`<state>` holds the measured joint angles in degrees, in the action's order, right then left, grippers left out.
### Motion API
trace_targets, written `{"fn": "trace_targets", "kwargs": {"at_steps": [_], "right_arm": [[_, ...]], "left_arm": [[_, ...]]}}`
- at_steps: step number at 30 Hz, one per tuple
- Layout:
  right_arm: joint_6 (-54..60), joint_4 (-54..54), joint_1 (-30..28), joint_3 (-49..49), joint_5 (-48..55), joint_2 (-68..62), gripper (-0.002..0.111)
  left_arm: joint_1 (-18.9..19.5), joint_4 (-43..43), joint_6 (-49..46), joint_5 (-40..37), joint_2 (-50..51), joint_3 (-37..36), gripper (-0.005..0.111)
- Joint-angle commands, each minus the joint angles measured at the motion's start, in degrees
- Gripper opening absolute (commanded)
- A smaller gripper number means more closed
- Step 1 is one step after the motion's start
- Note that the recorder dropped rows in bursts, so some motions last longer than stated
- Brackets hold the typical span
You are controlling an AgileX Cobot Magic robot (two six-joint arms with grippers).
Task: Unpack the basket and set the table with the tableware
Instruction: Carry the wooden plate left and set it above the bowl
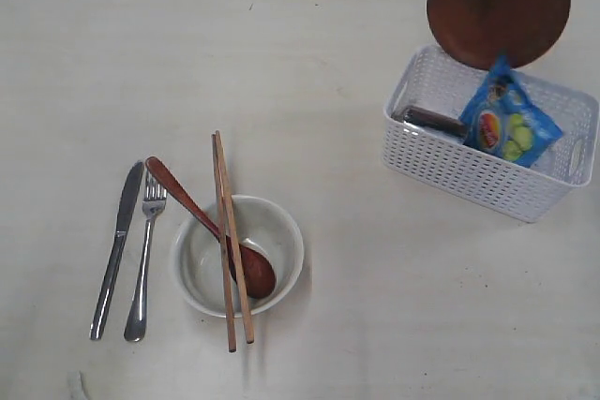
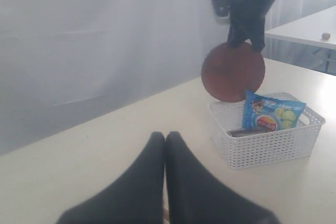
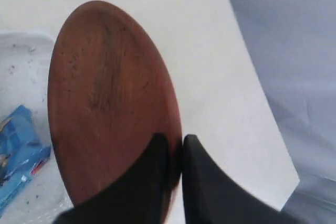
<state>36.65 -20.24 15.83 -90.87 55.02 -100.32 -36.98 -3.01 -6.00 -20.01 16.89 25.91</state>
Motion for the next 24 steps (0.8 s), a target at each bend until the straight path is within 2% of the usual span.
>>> {"fn": "trace_targets", "kwargs": {"at_steps": [1, 5, 11, 13, 17, 20, 24], "right_arm": [[-6.6, 3.0, -0.2, -0.4, -3.4, 4.8, 0.0], [-7.6, 14.2, -0.2, -0.4, -3.7, 7.7, 0.0], [-12.1, 43.2, -0.2, -0.3, 1.0, 6.9, 0.0], [-12.8, 49.3, -0.2, -0.3, 2.8, 5.1, 0.0], [-20.1, 50.1, 1.5, -0.3, 1.3, 0.5, 0.0], [-27.8, 46.6, 5.5, -0.3, -3.0, -5.5, 0.0], [-31.3, 46.4, 8.3, -0.3, -5.7, -12.3, 0.0]], "left_arm": [[0.2, -0.4, 0.3, 0.4, -0.2, -0.2, 0.0], [0.2, -0.4, 0.3, 0.4, -0.2, -0.2, 0.0], [0.2, -0.4, 0.3, 0.4, -0.2, -0.2, 0.0], [0.2, -0.4, 0.3, 0.4, -0.2, -0.2, 0.0], [0.2, -0.4, 0.3, 0.4, -0.2, -0.2, 0.0], [0.2, -0.4, 0.3, 0.2, -0.2, -0.2, 0.0], [0.2, -0.4, 0.3, 0.2, -0.2, -0.2, 0.0]]}}
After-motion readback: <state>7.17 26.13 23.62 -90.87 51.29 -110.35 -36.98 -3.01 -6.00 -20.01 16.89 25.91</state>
